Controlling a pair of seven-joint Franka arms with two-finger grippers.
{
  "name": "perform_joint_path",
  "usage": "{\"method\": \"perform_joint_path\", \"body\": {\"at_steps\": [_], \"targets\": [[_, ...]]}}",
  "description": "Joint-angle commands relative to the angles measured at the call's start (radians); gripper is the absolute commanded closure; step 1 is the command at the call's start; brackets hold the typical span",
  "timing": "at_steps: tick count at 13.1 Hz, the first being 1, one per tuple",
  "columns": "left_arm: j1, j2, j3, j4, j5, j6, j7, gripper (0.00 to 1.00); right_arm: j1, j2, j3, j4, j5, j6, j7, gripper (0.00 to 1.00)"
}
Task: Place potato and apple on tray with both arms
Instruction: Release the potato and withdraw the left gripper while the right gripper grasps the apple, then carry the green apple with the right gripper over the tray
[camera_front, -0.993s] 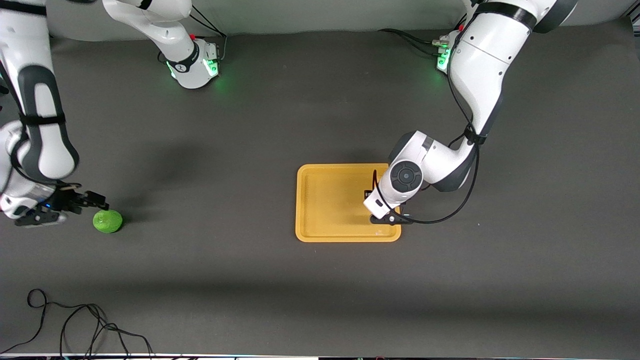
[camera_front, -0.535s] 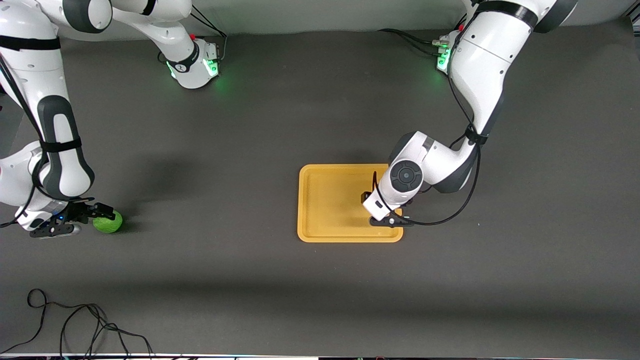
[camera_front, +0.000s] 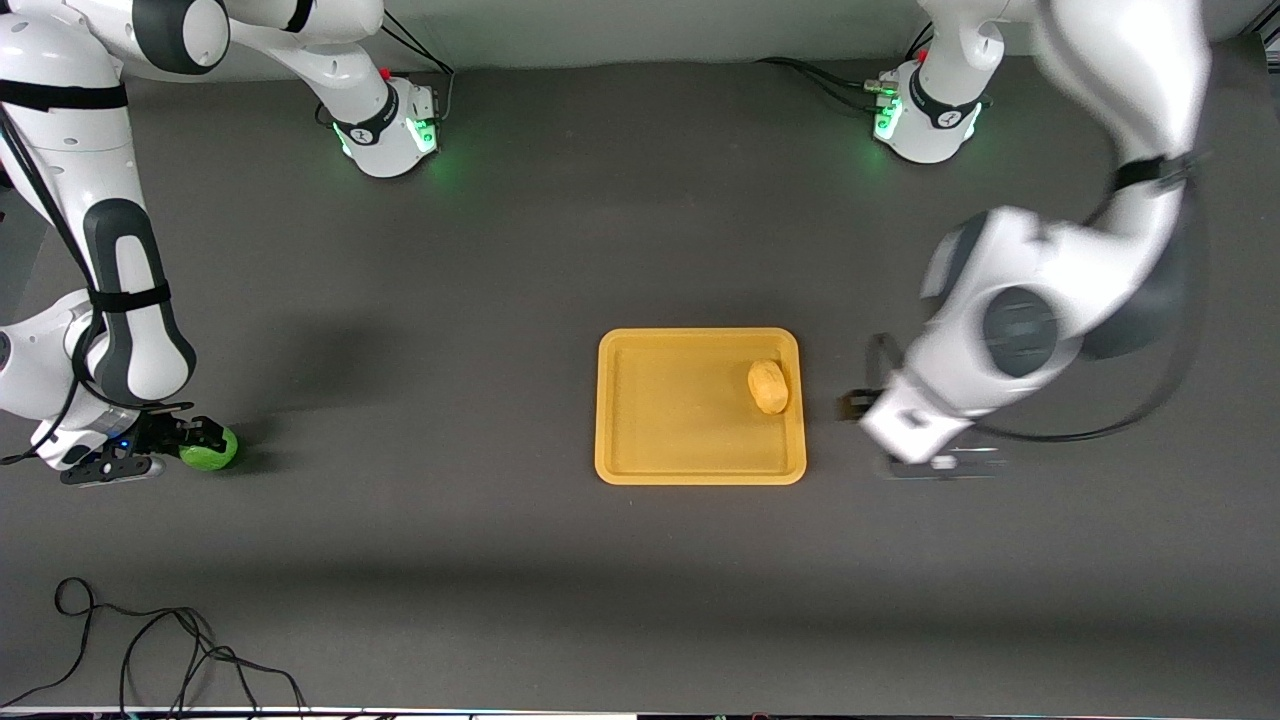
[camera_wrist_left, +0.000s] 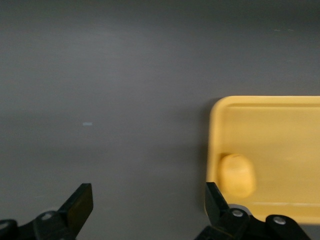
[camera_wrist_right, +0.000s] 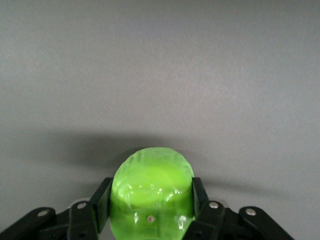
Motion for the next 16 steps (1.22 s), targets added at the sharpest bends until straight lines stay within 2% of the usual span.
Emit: {"method": "perform_joint_path", "body": {"at_steps": [1,3,4,7,8,10,11,14,16], "targets": [[0.115,-0.080,-0.007,-0.025,0.011,-0.051,0.127,0.00,0.007,-0.066,-0.016,0.111,0.007,-0.212,-0.032,0.70],[0.220,-0.132,-0.008,-0.053,-0.005,-0.046,0.220,0.00,0.007,-0.111,-0.037,0.244,-0.103,-0.396,-0.017,0.70],[0.260,-0.179,-0.007,-0.103,-0.040,-0.032,0.306,0.00,0.007,-0.146,-0.039,0.292,-0.140,-0.468,-0.003,0.70],[0.295,-0.343,-0.002,-0.347,-0.067,0.207,0.326,0.00,0.029,-0.268,-0.031,0.369,-0.269,-0.684,0.105,0.70],[0.292,-0.351,-0.004,-0.338,-0.065,0.186,0.321,0.00,0.071,-0.313,-0.033,0.375,-0.305,-0.749,0.157,0.70],[0.295,-0.347,-0.004,-0.248,-0.059,0.029,0.345,0.00,0.169,-0.373,-0.034,0.375,-0.320,-0.838,0.317,0.70],[0.295,-0.342,-0.004,-0.217,-0.059,-0.007,0.358,0.00,0.227,-0.391,-0.033,0.375,-0.337,-0.861,0.381,0.70],[0.292,-0.377,-0.005,-0.208,-0.064,-0.060,0.365,0.00,0.449,-0.386,-0.031,0.430,-0.342,-0.865,0.639,0.70],[0.284,-0.379,-0.007,-0.205,-0.058,-0.082,0.367,0.00,0.609,-0.340,-0.028,0.483,-0.331,-0.865,0.827,0.70]]}}
